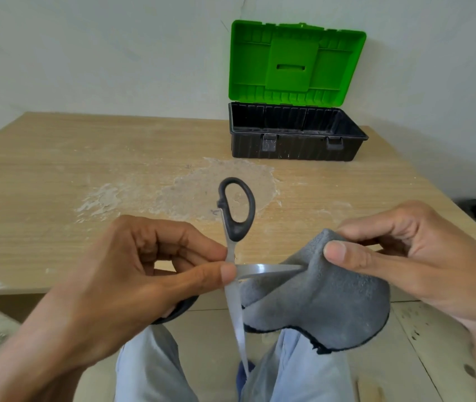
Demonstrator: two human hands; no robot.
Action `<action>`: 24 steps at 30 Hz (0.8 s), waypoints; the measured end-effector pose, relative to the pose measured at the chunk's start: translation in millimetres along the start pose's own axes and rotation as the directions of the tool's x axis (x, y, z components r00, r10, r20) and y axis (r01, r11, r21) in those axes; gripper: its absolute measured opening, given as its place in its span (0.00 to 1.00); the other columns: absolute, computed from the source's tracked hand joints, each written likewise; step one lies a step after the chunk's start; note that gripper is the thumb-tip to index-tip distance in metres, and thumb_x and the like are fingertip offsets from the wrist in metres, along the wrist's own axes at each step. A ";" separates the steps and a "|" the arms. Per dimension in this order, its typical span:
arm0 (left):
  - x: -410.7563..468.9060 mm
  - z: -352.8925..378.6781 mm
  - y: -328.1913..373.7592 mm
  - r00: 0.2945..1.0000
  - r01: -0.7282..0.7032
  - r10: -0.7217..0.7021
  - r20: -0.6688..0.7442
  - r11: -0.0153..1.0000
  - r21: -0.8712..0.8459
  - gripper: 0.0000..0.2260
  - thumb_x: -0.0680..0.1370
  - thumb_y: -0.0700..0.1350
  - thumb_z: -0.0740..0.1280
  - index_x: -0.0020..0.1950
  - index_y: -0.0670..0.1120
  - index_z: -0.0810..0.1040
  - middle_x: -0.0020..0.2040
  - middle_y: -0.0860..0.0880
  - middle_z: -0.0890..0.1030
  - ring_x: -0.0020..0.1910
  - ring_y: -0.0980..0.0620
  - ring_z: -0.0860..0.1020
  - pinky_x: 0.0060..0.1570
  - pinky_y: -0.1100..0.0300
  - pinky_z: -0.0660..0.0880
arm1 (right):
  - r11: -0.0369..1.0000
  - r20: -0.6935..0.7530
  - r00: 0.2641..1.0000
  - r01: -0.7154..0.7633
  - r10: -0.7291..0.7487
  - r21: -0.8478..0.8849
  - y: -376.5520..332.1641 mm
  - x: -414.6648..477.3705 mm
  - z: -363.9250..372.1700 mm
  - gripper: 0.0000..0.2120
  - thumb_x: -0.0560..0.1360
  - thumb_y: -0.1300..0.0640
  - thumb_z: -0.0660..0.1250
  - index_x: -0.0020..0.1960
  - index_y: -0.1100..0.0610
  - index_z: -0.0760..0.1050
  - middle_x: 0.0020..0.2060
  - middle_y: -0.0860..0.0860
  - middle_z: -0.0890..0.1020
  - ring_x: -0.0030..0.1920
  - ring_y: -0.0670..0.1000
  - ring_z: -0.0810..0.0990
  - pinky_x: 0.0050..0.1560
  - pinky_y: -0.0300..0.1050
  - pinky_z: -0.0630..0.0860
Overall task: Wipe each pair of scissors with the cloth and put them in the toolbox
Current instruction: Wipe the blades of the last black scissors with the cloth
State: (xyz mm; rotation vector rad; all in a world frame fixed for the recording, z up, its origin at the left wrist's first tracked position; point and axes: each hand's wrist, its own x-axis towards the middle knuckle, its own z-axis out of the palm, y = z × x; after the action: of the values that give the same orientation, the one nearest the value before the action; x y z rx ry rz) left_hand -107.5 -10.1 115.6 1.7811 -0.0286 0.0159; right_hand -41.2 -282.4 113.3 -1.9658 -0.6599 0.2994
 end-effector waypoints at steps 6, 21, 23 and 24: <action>-0.9 0.4 3.2 0.999 -0.045 0.045 -0.018 0.999 0.029 0.04 0.60 0.45 0.78 0.33 0.48 0.87 0.27 0.46 0.81 0.18 0.61 0.70 0.20 0.72 0.65 | 0.993 -0.028 0.999 0.031 -0.035 -0.110 -5.4 1.3 1.9 0.15 0.78 0.41 0.71 0.44 0.49 0.90 0.32 0.46 0.82 0.36 0.45 0.80 0.38 0.36 0.75; -4.9 -0.7 0.3 0.995 -0.098 0.098 0.017 0.995 0.028 0.02 0.64 0.43 0.78 0.35 0.47 0.87 0.26 0.49 0.80 0.21 0.62 0.72 0.23 0.72 0.67 | 0.972 0.027 0.999 -0.010 0.017 -0.235 -10.4 3.8 20.5 0.15 0.77 0.35 0.69 0.53 0.42 0.89 0.52 0.42 0.89 0.56 0.46 0.88 0.58 0.52 0.83; -5.0 -1.3 -0.3 0.995 -0.095 0.094 0.032 0.995 0.039 0.03 0.64 0.45 0.78 0.36 0.48 0.87 0.27 0.49 0.81 0.22 0.62 0.73 0.23 0.72 0.67 | 0.976 0.007 1.000 -0.023 0.025 -0.219 -12.7 2.6 18.9 0.14 0.74 0.36 0.70 0.53 0.39 0.88 0.51 0.36 0.88 0.54 0.39 0.87 0.59 0.47 0.83; -4.6 0.1 -0.5 0.994 -0.100 0.097 0.051 0.994 0.047 0.03 0.64 0.46 0.78 0.36 0.50 0.87 0.28 0.49 0.82 0.22 0.62 0.73 0.24 0.72 0.68 | 0.976 0.021 1.000 -0.009 0.014 -0.216 -14.4 2.3 19.9 0.13 0.75 0.36 0.69 0.53 0.39 0.88 0.50 0.38 0.89 0.53 0.41 0.88 0.58 0.49 0.83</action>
State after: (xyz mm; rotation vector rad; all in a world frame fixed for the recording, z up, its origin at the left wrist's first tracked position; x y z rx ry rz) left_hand -112.0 -10.0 115.0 1.8284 -0.1525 0.0444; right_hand -53.3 -261.3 116.7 -2.1768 -0.7213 0.2664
